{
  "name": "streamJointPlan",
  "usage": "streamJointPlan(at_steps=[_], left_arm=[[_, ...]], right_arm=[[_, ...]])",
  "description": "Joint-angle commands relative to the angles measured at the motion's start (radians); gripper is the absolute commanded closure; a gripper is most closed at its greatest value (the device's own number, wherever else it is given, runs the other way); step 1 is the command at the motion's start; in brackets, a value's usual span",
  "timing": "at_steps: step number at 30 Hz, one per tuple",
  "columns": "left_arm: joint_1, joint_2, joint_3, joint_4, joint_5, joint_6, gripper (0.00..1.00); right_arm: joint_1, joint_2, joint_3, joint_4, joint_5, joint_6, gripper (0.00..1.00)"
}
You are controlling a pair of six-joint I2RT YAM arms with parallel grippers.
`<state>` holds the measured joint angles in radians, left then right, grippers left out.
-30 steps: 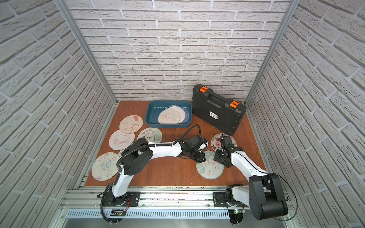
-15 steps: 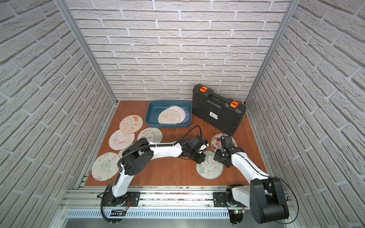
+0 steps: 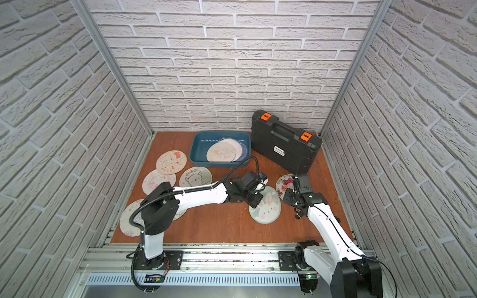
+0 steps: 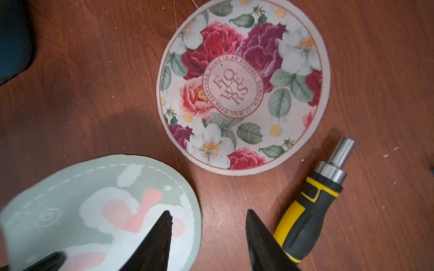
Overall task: Put the coasters into the storage box
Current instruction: Pick up the coaster from the center of the board, then place the coaster in the storage box.
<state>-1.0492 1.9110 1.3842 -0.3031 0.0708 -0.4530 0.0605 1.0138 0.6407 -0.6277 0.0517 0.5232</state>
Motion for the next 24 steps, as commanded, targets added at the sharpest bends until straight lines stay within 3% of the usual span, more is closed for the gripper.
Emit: streamJointPlan(at_steps=[1,9,14,24], left_arm=[[0.033,-0.083,-0.032,-0.008,-0.051,0.029,1.0],[0.108,-0.197,-0.042,-0.03,-0.087,0.049,1.0],[0.188,-0.239,-0.02,0.009,-0.032,0.04,1.0],[0.37,-0.192,0.116,0.025,-0.018,0.082,1.0]], right_arm=[[-0.004,0.017,0.016,-0.007,0.033,-0.022,0.48],[-0.004,0.076,0.031,0.051,0.032,-0.023,0.48],[-0.004,0.094,0.061,0.055,0.053,-0.047,0.48],[-0.002,0.146,0.108,0.079,0.031,-0.06,0.48]])
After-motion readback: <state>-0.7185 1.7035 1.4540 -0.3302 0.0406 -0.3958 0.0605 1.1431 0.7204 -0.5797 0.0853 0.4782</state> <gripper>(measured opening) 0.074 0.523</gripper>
